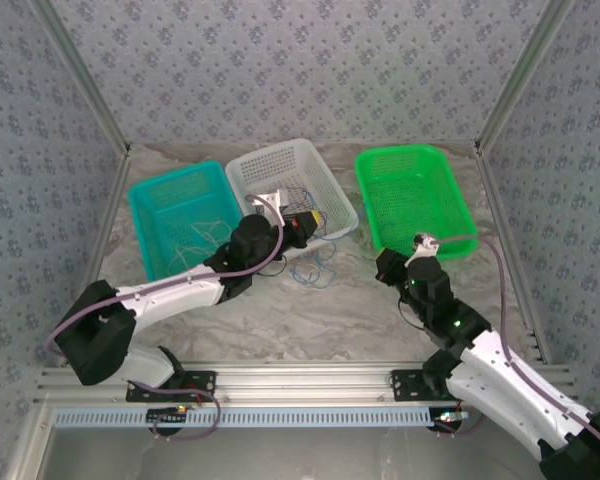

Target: Untangle the cables

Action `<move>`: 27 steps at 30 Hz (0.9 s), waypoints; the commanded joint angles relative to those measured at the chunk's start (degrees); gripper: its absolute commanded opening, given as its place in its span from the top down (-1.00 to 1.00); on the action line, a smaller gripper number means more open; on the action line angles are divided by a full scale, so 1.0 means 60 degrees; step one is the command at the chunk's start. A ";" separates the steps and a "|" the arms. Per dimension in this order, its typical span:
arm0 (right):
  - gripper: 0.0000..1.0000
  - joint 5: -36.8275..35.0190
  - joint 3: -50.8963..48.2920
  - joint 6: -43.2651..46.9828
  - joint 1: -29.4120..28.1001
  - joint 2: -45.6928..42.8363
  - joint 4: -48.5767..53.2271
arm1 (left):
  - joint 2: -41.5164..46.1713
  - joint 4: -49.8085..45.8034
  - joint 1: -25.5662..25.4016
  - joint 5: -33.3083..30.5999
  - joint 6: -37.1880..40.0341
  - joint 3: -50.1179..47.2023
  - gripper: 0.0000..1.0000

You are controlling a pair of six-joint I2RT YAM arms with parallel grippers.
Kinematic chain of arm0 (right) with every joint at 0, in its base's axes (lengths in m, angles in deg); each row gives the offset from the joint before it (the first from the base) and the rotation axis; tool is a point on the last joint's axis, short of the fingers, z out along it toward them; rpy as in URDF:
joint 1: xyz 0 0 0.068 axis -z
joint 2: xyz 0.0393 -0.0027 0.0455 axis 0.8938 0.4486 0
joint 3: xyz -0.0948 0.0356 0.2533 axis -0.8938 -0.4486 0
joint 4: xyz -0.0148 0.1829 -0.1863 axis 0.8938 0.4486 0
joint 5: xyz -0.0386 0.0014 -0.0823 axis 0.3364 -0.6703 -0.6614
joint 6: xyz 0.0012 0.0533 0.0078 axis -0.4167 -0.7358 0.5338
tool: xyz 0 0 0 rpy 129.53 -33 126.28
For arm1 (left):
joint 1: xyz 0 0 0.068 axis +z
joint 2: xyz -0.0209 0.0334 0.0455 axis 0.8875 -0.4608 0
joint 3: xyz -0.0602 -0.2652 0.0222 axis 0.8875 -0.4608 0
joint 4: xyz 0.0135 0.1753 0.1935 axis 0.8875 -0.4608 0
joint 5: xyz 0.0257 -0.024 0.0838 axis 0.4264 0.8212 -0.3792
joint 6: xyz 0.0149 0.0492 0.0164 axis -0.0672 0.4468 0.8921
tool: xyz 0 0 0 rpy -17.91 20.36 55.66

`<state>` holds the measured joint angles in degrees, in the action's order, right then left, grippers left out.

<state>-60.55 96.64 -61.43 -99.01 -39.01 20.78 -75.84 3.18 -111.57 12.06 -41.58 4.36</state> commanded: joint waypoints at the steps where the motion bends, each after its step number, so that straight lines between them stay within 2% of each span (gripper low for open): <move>1: 0.78 -0.0748 -0.0503 -0.2096 -0.0140 -0.0063 -0.1699 | 0.0118 0.0914 -0.0259 -0.1122 -0.0304 0.0249 1.00; 5: 0.71 -0.0762 -0.0166 -0.1548 -0.0294 -0.0175 -0.0942 | -0.0170 0.0696 -0.0356 -0.0986 -0.0009 0.0628 1.00; 10: 0.15 -0.0524 0.0815 -0.0110 -0.0296 -0.0378 0.0449 | -0.0161 -0.0569 -0.0343 -0.0852 0.0483 0.1184 1.00; 12: -0.10 -0.0071 0.0835 -0.0024 -0.0257 -0.0251 0.0103 | -0.0255 -0.1025 -0.0342 -0.0586 0.0632 0.1483 1.00; 15: -0.27 0.0735 0.0585 -0.0206 -0.0223 0.0192 -0.1231 | -0.0440 -0.1099 -0.0373 -0.0287 0.0627 0.1620 1.00; 17: -0.35 0.1182 0.0527 -0.0269 -0.0238 0.0627 -0.2057 | -0.0520 -0.1019 -0.0386 -0.0300 0.0550 0.1564 1.00; 20: -0.41 0.1395 0.0831 -0.0165 -0.0251 0.1301 -0.2398 | -0.0552 -0.0884 -0.0443 -0.0279 0.0546 0.1525 1.00; 23: -0.43 0.1550 0.1022 -0.0018 -0.0238 0.1770 -0.3038 | -0.0577 -0.0921 -0.0619 -0.0307 0.0814 0.1633 1.00; 27: -0.43 0.1478 0.1280 -0.0027 -0.0169 0.2140 -0.3068 | -0.0592 -0.0777 -0.0675 -0.0349 0.0859 0.1643 1.00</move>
<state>-52.44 101.32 -62.72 -100.45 -26.64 6.55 -79.31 -3.11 -115.20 9.64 -37.89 12.53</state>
